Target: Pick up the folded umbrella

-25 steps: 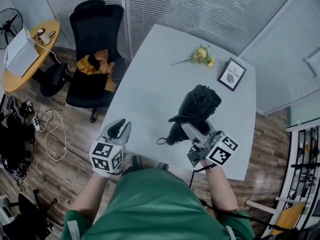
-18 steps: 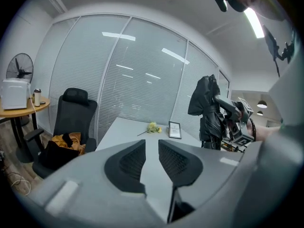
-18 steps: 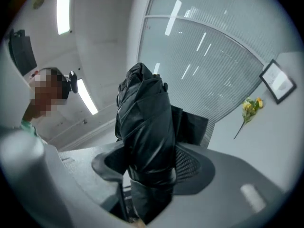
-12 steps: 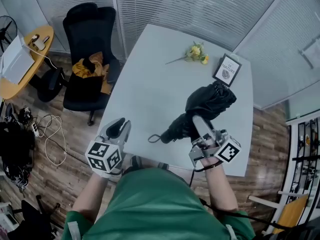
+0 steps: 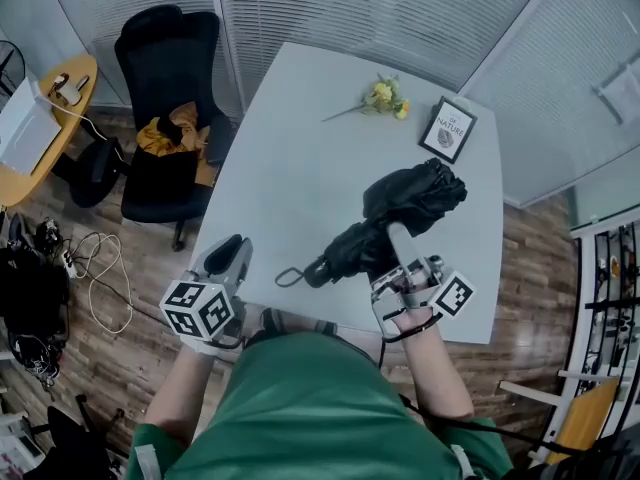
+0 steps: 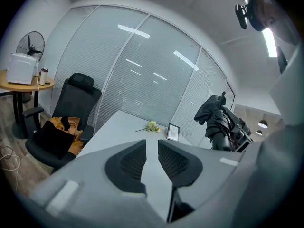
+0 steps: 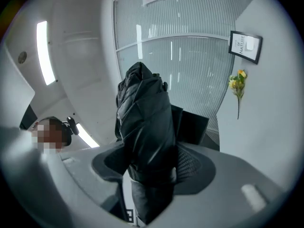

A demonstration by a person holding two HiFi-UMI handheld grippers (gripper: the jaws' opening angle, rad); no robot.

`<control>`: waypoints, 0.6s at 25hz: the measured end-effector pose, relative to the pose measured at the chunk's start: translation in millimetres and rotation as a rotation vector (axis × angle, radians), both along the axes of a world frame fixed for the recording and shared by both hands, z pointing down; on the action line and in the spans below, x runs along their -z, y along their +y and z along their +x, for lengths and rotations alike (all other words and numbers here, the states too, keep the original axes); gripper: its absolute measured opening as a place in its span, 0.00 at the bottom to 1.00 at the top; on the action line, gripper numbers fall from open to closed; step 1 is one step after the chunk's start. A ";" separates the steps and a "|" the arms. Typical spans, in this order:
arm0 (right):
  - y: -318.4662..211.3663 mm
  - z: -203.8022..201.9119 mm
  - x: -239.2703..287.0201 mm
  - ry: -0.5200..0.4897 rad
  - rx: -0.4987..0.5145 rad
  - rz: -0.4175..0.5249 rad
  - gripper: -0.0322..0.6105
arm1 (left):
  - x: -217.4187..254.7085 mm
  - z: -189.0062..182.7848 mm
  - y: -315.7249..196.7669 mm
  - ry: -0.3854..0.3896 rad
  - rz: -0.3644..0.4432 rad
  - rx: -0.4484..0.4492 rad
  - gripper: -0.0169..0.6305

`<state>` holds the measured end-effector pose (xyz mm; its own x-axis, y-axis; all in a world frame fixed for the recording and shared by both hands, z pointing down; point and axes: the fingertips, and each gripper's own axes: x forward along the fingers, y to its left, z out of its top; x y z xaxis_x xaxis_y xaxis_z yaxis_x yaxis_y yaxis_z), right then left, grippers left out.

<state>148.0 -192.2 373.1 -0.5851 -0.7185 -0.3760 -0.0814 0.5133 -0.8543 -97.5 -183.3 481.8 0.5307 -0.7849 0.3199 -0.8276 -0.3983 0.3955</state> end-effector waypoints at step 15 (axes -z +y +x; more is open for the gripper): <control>3.5 -1.0 3.5 -0.093 0.041 0.044 0.47 | 1.5 -6.4 3.9 0.046 -0.012 0.031 0.16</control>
